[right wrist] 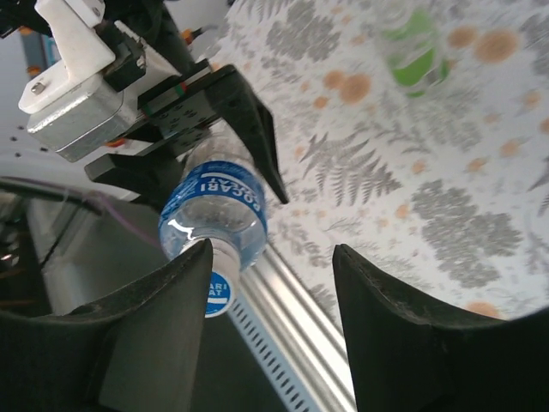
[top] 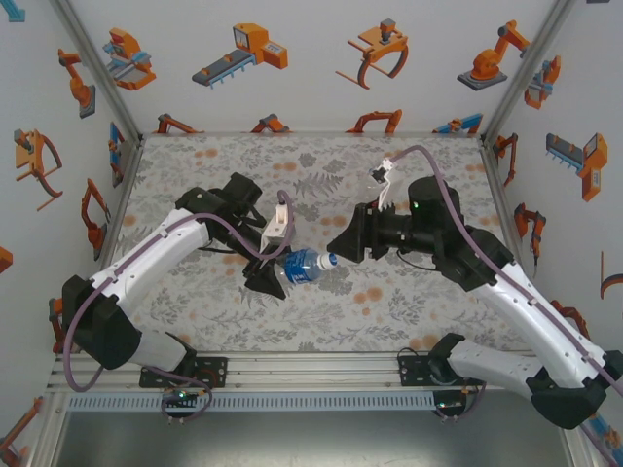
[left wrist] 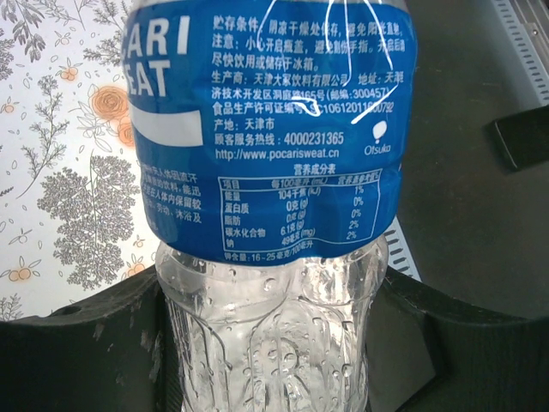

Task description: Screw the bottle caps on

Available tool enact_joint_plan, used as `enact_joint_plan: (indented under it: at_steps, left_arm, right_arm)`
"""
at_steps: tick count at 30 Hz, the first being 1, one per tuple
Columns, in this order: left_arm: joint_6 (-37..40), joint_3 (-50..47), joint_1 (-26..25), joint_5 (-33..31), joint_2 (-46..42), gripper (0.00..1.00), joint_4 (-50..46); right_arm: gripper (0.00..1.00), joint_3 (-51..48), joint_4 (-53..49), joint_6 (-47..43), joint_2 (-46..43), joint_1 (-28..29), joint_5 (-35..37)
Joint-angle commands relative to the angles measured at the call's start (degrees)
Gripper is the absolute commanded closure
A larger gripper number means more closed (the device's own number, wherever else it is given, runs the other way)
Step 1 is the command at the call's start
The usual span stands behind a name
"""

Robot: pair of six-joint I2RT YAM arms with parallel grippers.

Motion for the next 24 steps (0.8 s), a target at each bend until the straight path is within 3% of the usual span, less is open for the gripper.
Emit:
enact_joint_plan:
  at_steps: [1,24]
  left_arm:
    - [1.82,1.63,-0.22,2.16,0.40,1.00,-1.89]
    - [1.12,1.93,-0.40,1.80,0.88,1.00,-1.93]
  right_arm:
    - [0.41,1.26,1.67,5.92,-1.28,-0.38,-5.77]
    - [0.52,0.38,-3.33,6.16,1.08,-0.38,-8.91]
